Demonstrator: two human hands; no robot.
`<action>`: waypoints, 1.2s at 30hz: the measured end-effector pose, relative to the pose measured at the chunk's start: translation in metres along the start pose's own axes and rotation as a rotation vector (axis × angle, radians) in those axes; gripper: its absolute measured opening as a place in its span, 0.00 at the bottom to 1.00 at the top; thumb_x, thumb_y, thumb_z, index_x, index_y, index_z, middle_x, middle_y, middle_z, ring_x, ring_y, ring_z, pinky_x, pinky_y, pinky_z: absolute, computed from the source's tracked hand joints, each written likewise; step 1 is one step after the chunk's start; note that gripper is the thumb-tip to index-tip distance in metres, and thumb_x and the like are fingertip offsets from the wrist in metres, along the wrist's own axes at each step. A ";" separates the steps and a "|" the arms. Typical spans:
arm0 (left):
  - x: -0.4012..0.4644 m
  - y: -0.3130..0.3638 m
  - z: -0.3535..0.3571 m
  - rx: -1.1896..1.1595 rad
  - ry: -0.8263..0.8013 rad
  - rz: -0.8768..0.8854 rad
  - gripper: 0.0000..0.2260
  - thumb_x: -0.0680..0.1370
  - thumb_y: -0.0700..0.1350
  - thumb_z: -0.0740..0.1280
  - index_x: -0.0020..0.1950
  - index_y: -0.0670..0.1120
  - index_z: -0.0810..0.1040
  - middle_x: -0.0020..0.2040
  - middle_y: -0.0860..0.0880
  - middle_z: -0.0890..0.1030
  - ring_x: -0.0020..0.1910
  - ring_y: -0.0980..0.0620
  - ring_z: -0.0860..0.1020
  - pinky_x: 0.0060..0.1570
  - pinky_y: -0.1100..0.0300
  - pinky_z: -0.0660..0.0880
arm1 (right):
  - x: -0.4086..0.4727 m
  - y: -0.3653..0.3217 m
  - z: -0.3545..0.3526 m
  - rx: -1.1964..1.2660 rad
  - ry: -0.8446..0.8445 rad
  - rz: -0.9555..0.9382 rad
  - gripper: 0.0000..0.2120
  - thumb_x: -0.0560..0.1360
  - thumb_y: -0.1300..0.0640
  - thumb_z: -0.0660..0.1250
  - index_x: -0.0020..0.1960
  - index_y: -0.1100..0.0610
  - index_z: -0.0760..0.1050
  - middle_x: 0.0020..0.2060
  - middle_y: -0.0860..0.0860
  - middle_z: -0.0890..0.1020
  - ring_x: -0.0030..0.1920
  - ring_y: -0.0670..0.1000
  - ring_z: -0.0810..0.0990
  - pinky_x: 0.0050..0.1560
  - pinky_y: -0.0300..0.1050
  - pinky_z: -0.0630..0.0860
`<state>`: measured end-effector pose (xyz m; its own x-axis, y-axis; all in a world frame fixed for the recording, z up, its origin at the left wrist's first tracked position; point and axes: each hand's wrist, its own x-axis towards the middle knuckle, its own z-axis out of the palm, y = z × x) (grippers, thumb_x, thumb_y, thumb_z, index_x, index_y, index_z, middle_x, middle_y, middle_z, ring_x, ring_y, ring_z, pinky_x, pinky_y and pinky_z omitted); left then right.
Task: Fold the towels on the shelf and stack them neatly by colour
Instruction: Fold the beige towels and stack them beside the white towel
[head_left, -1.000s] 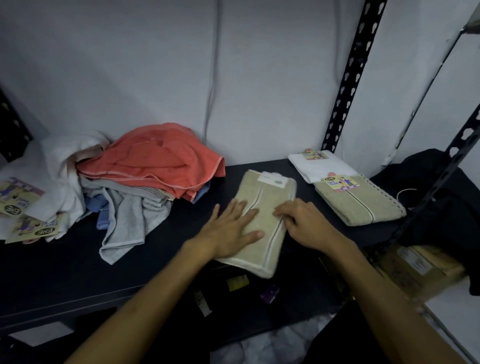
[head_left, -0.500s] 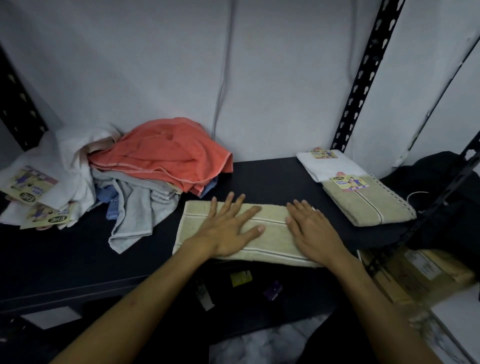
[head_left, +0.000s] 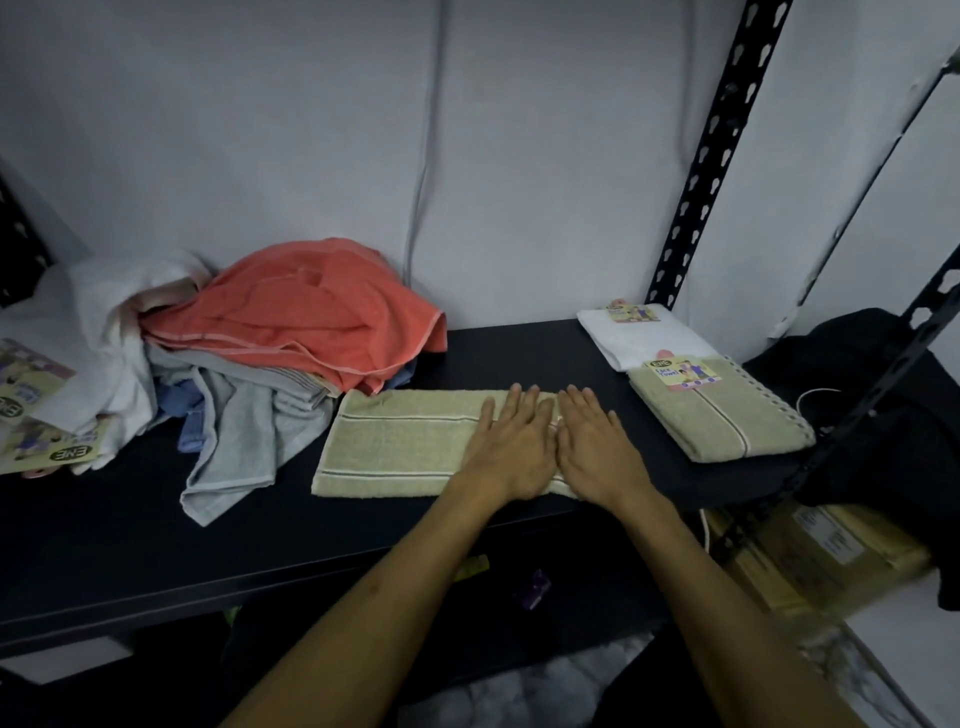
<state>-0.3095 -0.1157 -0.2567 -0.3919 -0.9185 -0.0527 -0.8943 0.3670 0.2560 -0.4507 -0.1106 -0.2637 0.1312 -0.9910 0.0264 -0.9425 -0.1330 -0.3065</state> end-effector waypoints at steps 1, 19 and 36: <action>-0.001 -0.003 0.000 0.017 -0.011 -0.012 0.26 0.86 0.55 0.42 0.84 0.49 0.44 0.83 0.50 0.41 0.81 0.51 0.38 0.79 0.47 0.36 | -0.002 0.005 0.002 -0.031 -0.004 -0.006 0.26 0.86 0.51 0.44 0.82 0.56 0.47 0.82 0.49 0.48 0.81 0.48 0.43 0.79 0.52 0.43; -0.088 -0.141 -0.048 0.180 0.234 -0.274 0.33 0.78 0.59 0.44 0.73 0.43 0.70 0.74 0.41 0.70 0.73 0.42 0.67 0.74 0.46 0.60 | 0.009 0.017 -0.013 -0.105 -0.040 -0.089 0.26 0.85 0.49 0.45 0.81 0.58 0.53 0.81 0.51 0.55 0.81 0.50 0.44 0.79 0.53 0.41; -0.069 -0.108 -0.032 0.087 0.018 -0.276 0.34 0.80 0.70 0.41 0.83 0.57 0.42 0.84 0.51 0.45 0.82 0.51 0.42 0.79 0.46 0.37 | 0.051 0.029 -0.019 -0.179 -0.110 -0.226 0.32 0.81 0.34 0.39 0.82 0.45 0.44 0.81 0.45 0.44 0.80 0.44 0.40 0.80 0.52 0.42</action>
<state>-0.1793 -0.0965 -0.2502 -0.1282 -0.9876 -0.0911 -0.9820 0.1135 0.1509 -0.4776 -0.1651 -0.2528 0.3672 -0.9296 -0.0310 -0.9234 -0.3603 -0.1322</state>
